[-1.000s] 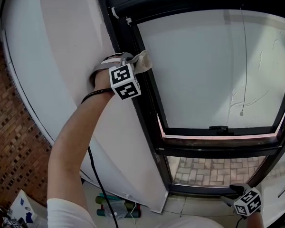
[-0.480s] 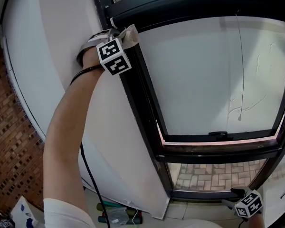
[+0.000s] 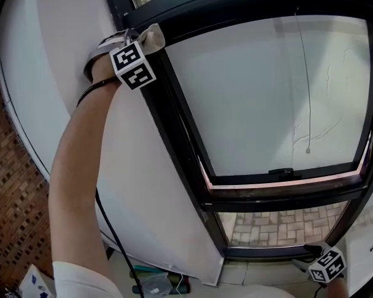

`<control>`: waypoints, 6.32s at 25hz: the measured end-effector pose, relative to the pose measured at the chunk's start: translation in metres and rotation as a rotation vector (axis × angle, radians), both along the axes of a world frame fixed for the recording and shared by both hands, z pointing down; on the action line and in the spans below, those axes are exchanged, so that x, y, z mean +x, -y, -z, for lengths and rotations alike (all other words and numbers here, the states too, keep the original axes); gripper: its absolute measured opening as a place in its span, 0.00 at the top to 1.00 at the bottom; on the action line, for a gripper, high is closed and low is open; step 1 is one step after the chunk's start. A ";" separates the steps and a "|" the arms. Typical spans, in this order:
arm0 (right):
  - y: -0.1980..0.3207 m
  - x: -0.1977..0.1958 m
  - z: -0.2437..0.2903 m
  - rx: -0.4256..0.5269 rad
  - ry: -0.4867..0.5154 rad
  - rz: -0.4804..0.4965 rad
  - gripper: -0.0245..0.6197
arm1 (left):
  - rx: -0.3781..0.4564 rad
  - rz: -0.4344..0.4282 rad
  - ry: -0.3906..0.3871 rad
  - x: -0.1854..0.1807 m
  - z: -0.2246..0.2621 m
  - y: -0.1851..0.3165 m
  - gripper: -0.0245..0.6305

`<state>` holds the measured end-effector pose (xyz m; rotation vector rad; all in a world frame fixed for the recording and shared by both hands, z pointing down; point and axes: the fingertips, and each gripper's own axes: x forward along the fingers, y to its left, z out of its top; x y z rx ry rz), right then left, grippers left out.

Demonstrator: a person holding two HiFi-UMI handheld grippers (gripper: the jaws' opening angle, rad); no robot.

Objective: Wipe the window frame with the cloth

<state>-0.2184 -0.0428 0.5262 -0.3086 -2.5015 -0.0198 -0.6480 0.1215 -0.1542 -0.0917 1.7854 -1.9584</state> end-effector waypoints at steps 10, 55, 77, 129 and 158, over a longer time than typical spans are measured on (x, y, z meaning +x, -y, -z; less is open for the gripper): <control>0.000 0.000 0.003 0.024 0.010 0.036 0.58 | 0.032 -0.120 0.035 0.055 -0.034 -0.003 0.81; 0.056 0.042 -0.016 0.050 -0.183 0.055 0.58 | -0.029 -0.237 -0.771 0.035 -0.692 0.090 0.84; 0.043 0.050 -0.012 0.019 -0.127 0.026 0.58 | -0.137 -0.366 -0.902 0.134 -0.702 0.088 0.85; 0.262 0.277 -0.040 -0.049 -0.086 -0.297 0.58 | -0.426 -0.732 -0.778 0.453 -0.720 0.551 0.84; 0.249 0.241 -0.033 -0.013 -0.037 -0.218 0.58 | -0.135 -0.846 -0.331 0.417 -0.235 0.545 0.84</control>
